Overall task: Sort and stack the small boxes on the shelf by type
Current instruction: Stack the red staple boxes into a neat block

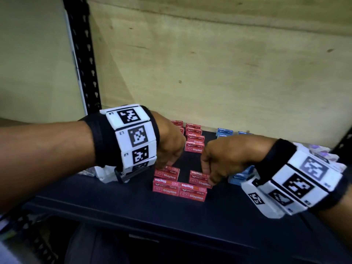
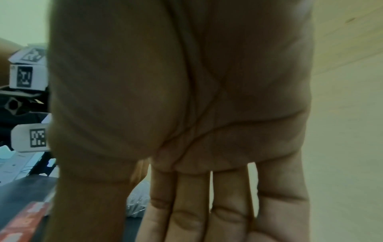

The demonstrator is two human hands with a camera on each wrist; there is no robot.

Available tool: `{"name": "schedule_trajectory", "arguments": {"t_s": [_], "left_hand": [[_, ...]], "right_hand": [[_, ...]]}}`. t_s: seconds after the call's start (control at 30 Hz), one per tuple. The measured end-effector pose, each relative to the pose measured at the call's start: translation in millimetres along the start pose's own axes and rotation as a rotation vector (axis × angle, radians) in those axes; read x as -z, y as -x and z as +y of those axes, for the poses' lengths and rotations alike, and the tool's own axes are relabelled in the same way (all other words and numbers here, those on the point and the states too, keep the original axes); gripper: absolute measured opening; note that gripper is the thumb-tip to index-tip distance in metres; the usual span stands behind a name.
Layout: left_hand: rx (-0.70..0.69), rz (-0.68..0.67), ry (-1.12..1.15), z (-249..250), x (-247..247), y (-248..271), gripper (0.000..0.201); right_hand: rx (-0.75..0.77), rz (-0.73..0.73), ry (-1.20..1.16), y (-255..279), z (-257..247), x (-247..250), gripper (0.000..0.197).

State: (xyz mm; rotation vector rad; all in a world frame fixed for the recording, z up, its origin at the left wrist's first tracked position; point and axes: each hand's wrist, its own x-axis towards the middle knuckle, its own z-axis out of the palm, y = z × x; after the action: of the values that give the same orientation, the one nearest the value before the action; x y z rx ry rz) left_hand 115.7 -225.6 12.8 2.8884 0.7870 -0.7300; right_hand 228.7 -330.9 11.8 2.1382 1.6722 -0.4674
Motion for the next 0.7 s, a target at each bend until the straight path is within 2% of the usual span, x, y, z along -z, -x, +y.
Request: {"name": "schedule_trajectory", "arguments": {"t_s": [0.13, 0.43, 0.6, 0.7], "left_hand": [[-0.053, -0.079, -0.124, 5.8, 1.9, 7.5, 0.024], [-0.076, -0.044, -0.082, -7.6, -8.4, 16.8, 0.024], [-0.095, -0.082, -0.080, -13.1, -9.4, 23.5, 0.052], [-0.111, -0.120, -0.085, -11.5, -14.2, 26.5, 0.063]], "right_hand": [[0.036, -0.025, -0.057, 2.8, 0.8, -7.9, 0.013], [0.056, -0.069, -0.087, 14.2, -5.6, -7.8, 0.021], [0.037, -0.093, -0.076, 22.4, -11.3, -6.0, 0.044], [0.021, -0.100, -0.078, 19.4, -16.7, -9.9, 0.045]]}}
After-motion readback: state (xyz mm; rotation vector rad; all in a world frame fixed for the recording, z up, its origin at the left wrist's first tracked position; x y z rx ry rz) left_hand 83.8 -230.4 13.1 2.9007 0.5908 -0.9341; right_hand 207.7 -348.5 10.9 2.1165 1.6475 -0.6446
